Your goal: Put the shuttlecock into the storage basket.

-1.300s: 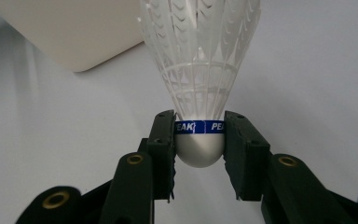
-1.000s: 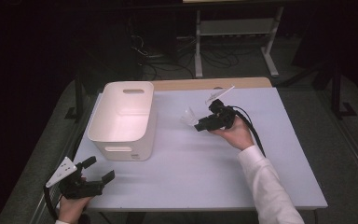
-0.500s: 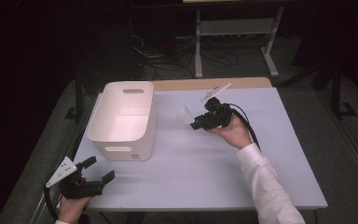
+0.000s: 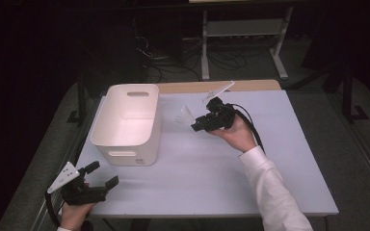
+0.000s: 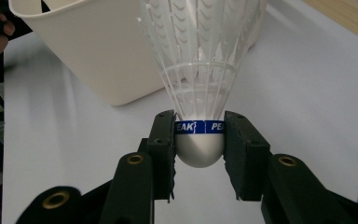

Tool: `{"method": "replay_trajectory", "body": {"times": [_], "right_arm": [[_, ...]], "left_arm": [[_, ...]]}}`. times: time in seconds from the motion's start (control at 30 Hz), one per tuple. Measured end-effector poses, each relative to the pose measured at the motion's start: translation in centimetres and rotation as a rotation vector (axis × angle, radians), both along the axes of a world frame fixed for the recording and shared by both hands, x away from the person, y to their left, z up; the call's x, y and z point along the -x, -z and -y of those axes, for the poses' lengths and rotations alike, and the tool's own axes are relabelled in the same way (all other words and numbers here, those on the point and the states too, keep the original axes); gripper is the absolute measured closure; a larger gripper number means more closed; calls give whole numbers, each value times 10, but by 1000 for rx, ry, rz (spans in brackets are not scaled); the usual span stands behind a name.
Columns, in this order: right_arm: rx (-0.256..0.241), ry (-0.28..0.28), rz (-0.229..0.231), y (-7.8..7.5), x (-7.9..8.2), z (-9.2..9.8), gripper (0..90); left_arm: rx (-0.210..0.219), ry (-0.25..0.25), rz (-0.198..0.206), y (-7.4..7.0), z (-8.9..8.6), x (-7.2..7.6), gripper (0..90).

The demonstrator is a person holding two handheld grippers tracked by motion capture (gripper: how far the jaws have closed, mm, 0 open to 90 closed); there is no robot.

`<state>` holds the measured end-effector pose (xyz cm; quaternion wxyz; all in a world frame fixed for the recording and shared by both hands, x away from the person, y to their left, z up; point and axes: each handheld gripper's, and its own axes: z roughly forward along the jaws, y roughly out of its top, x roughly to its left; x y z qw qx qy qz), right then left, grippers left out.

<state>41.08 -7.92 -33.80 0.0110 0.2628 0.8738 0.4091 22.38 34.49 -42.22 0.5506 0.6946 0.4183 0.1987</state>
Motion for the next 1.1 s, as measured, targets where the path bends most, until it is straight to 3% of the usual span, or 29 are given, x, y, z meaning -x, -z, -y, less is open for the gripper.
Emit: {"method": "replay_trajectory", "body": {"times": [0.1, 0.27, 0.8, 1.03, 1.1], "right_arm": [[-12, -12, 20, -3, -1, 0, 637], [-51, -9, 15, -7, -1, -2, 637], [-60, -16, 27, -20, -1, -12, 638], [-48, -28, 32, -31, -1, -19, 637], [-27, -38, 56, -33, -2, -21, 637]], "left_arm": [[3, 0, 2, 0, 0, 0, 0], [1, -1, 0, 0, 0, 0, 0], [4, -1, 2, 0, 0, 0, 0], [1, -1, -1, 0, 0, 0, 0], [8, -1, 5, 1, 0, 0, 0]]}}
